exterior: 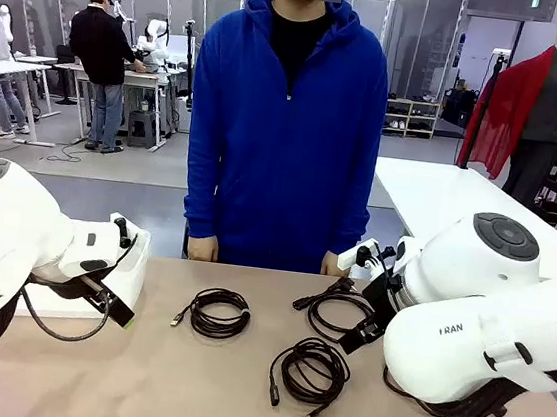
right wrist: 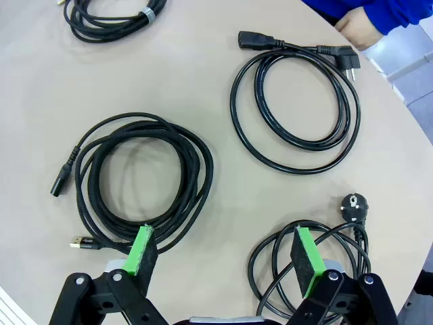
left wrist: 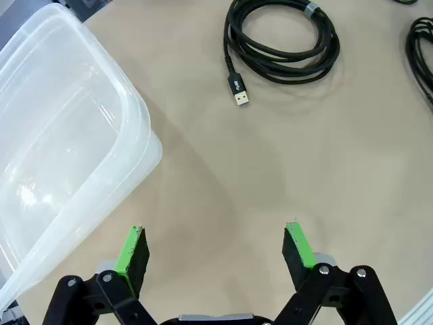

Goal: Organize and store the cables.
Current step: Place the Power Cable into the Organizing box.

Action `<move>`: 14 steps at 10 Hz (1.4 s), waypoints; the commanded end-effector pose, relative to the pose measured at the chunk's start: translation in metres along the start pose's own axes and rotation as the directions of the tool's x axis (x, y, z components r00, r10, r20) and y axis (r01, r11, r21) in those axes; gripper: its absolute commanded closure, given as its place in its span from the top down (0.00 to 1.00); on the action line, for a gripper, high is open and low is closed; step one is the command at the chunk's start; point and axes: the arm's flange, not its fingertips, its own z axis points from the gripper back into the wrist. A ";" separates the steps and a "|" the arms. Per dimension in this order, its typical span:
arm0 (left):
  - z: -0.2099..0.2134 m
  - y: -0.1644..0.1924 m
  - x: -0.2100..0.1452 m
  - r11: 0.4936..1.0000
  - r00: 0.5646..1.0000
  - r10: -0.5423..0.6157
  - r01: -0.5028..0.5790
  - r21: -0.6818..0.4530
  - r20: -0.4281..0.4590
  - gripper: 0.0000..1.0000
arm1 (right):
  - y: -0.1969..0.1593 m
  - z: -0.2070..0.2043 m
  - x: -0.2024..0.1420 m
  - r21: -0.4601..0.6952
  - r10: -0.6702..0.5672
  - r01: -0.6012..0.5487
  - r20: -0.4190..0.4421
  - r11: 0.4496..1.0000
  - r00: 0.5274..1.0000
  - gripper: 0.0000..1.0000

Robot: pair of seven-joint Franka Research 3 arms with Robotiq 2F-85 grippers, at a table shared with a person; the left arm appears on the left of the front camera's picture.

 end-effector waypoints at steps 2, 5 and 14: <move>0.000 0.000 0.000 1.000 1.000 0.000 0.000 0.000 0.000 1.00 | 0.000 0.000 0.000 0.000 0.000 0.000 0.000 1.000 1.000 1.00; 0.000 0.000 0.000 1.000 1.000 0.000 0.000 0.000 0.000 1.00 | 0.000 0.000 0.000 0.000 0.000 0.000 0.000 1.000 1.000 1.00; 0.039 0.010 0.013 0.997 0.999 -0.039 0.037 -0.061 -0.023 1.00 | -0.026 0.042 0.008 0.035 -0.029 0.028 0.017 0.999 0.999 1.00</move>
